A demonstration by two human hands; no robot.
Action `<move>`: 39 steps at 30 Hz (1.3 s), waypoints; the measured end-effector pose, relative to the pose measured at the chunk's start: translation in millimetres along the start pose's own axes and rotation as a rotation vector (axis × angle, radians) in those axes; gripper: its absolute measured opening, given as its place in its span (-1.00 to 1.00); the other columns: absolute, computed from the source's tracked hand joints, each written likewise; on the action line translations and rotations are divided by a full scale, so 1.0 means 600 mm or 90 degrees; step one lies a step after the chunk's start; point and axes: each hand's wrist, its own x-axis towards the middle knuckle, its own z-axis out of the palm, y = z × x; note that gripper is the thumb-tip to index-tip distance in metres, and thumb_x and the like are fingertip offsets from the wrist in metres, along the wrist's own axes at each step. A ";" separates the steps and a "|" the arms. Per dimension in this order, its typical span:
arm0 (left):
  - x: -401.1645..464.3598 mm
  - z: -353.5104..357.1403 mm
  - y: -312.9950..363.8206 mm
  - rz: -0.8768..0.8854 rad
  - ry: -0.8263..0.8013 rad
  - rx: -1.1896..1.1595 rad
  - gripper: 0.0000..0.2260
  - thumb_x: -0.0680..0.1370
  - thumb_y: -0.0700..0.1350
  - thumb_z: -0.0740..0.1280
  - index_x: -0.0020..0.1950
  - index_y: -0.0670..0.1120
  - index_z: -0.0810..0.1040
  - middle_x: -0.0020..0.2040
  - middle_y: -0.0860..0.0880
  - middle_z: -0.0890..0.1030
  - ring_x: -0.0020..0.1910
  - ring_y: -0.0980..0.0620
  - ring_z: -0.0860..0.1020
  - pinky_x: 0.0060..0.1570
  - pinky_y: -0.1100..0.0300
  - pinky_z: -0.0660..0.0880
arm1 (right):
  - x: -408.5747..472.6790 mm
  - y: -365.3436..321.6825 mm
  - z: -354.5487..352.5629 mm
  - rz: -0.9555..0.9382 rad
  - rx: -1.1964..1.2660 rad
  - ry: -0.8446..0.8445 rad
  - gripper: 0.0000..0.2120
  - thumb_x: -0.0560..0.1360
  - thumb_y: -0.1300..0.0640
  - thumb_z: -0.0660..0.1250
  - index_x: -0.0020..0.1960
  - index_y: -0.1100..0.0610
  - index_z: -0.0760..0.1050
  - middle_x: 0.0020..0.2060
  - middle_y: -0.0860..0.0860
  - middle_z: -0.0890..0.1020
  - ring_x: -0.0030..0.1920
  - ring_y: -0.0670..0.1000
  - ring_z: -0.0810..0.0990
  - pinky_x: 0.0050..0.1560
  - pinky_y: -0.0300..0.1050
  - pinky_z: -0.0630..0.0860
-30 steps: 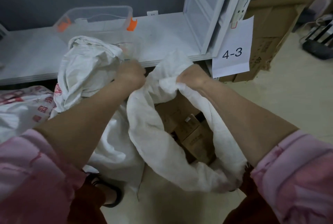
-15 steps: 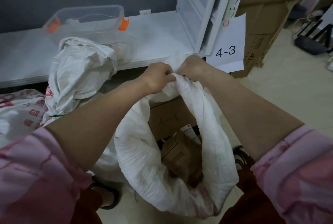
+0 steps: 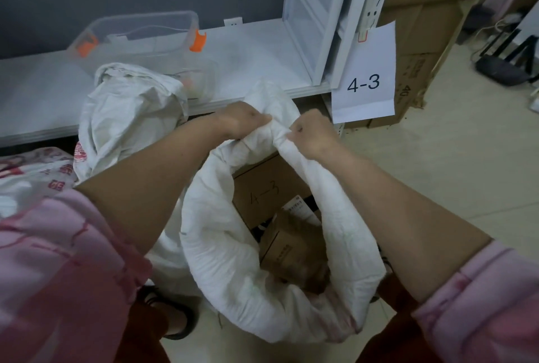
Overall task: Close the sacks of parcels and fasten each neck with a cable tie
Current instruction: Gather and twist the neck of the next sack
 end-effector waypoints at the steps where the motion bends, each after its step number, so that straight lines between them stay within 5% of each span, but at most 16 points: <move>1: 0.001 0.003 -0.003 0.015 0.062 -0.004 -0.59 0.58 0.16 0.21 0.19 -0.14 0.55 0.19 -0.07 0.49 -0.01 0.03 0.46 -0.09 0.19 0.38 | 0.004 -0.001 -0.010 0.037 0.057 -0.032 -0.65 0.53 0.22 0.30 -0.37 0.13 0.27 -0.44 0.00 0.34 -0.44 -0.02 0.34 -0.41 -0.17 0.34; 4: -0.008 0.023 -0.002 0.098 0.194 -0.012 -0.58 0.42 0.16 0.44 0.12 -0.09 0.56 0.17 -0.03 0.45 0.03 0.04 0.49 -0.04 0.20 0.41 | 0.007 -0.008 -0.046 0.094 0.149 -0.107 -0.74 0.51 0.31 0.26 -0.32 0.18 0.31 -0.40 0.03 0.34 -0.43 -0.04 0.31 -0.60 -0.33 0.27; 8: -0.018 0.048 0.000 0.126 0.177 0.046 -0.73 0.49 0.01 0.42 0.07 -0.13 0.61 0.04 -0.04 0.62 0.00 0.00 0.56 0.07 0.08 0.50 | 0.023 -0.005 -0.063 0.105 0.120 -0.187 -0.79 0.51 0.27 0.30 -0.27 0.13 0.37 -0.33 0.02 0.45 -0.38 -0.05 0.42 -0.35 -0.22 0.42; 12: -0.022 0.058 0.013 0.122 0.074 0.048 -0.74 0.55 0.03 0.32 0.06 -0.14 0.60 -0.01 -0.06 0.62 -0.03 -0.03 0.57 0.04 0.03 0.52 | 0.026 0.014 -0.070 0.145 0.148 -0.223 -0.80 0.53 0.26 0.30 -0.25 0.15 0.39 -0.31 0.04 0.47 -0.36 -0.03 0.44 -0.32 -0.22 0.43; 16: -0.020 0.076 0.023 0.128 0.027 0.039 -0.74 0.59 -0.04 0.27 -0.29 -0.07 0.46 -0.32 0.00 0.46 -0.34 0.06 0.42 -0.33 0.22 0.33 | 0.010 0.015 -0.087 0.142 0.108 -0.242 -0.76 0.54 0.25 0.28 -0.29 0.16 0.37 -0.39 0.01 0.47 -0.43 -0.07 0.43 -0.41 -0.28 0.39; 19: -0.010 0.062 0.024 0.066 -0.038 -0.058 -0.66 0.59 -0.06 0.24 -0.38 -0.07 0.40 -0.40 0.02 0.38 -0.41 0.09 0.33 -0.37 0.25 0.26 | -0.023 -0.016 -0.089 0.000 -0.163 -0.130 -0.76 0.53 0.27 0.21 -0.31 0.25 0.33 -0.43 0.05 0.46 -0.39 -0.03 0.46 -0.34 -0.26 0.37; 21: -0.006 0.052 0.028 0.049 -0.063 -0.099 -0.70 0.60 -0.09 0.22 -0.34 -0.05 0.47 -0.40 0.04 0.42 -0.41 0.11 0.36 -0.38 0.28 0.30 | -0.045 -0.035 -0.073 -0.115 -0.278 0.016 -0.94 0.52 0.27 0.21 -0.06 0.24 0.46 -0.12 0.14 0.56 -0.05 0.12 0.53 -0.12 -0.10 0.37; 22: -0.007 0.050 0.031 0.045 -0.069 -0.100 -0.70 0.60 -0.16 0.21 -0.34 -0.05 0.48 -0.40 0.03 0.43 -0.42 0.11 0.36 -0.41 0.31 0.32 | -0.052 -0.040 -0.057 -0.170 -0.316 0.042 -0.87 0.51 0.29 0.23 0.04 0.24 0.47 -0.01 0.16 0.57 0.06 0.15 0.52 -0.09 -0.08 0.35; 25: -0.009 0.055 0.031 0.029 -0.101 -0.168 -0.66 0.57 -0.32 0.12 -0.37 -0.09 0.44 -0.41 -0.01 0.44 -0.44 0.10 0.37 -0.43 0.31 0.33 | -0.067 -0.035 -0.003 -0.269 -0.393 0.011 -0.78 0.51 0.36 0.21 0.14 0.25 0.47 0.09 0.19 0.53 0.16 0.14 0.45 -0.06 -0.10 0.33; 30: -0.010 0.059 0.010 -0.024 -0.093 -0.310 -0.68 0.55 -0.30 0.12 -0.38 -0.10 0.42 -0.50 0.03 0.40 -0.54 0.12 0.34 -0.57 0.33 0.28 | -0.050 -0.009 0.027 -0.356 -0.427 0.083 -0.76 0.52 0.36 0.21 0.18 0.24 0.43 0.10 0.17 0.51 0.17 0.12 0.40 0.04 -0.12 0.30; 33: -0.009 0.058 0.013 0.004 -0.032 -0.207 -0.92 0.53 -0.15 0.26 -0.08 -0.14 0.52 -0.20 -0.01 0.50 -0.19 0.00 0.48 -0.26 0.25 0.43 | -0.032 -0.001 0.033 -0.326 -0.398 0.055 -0.81 0.53 0.36 0.19 0.11 0.25 0.47 0.05 0.18 0.53 0.17 0.14 0.39 -0.06 -0.12 0.27; 35: -0.016 0.061 0.006 -0.028 0.010 -0.041 -0.50 0.45 0.09 0.39 0.29 -0.14 0.40 0.09 -0.03 0.47 0.06 -0.02 0.47 -0.01 0.15 0.47 | -0.018 0.007 0.027 -0.264 -0.350 0.021 -0.84 0.52 0.34 0.18 0.05 0.26 0.49 -0.02 0.19 0.53 0.15 0.16 0.40 -0.09 -0.10 0.29; 37: -0.033 0.068 -0.006 -0.041 0.025 0.128 -0.42 0.39 0.17 0.42 0.27 -0.13 0.40 0.09 -0.03 0.51 0.03 -0.03 0.51 -0.05 0.13 0.48 | -0.003 0.013 0.015 -0.204 -0.331 0.007 -0.85 0.50 0.30 0.18 0.03 0.26 0.47 -0.04 0.19 0.53 0.10 0.18 0.44 -0.11 -0.07 0.31; 39: -0.041 0.085 -0.021 -0.048 0.004 0.187 -0.61 0.44 0.07 0.42 0.13 -0.14 0.48 -0.09 -0.01 0.52 -0.12 0.00 0.52 -0.19 0.17 0.47 | 0.013 0.020 0.004 -0.172 -0.345 0.003 -0.90 0.49 0.28 0.17 -0.05 0.22 0.44 -0.05 0.19 0.55 0.01 0.16 0.46 -0.12 -0.07 0.33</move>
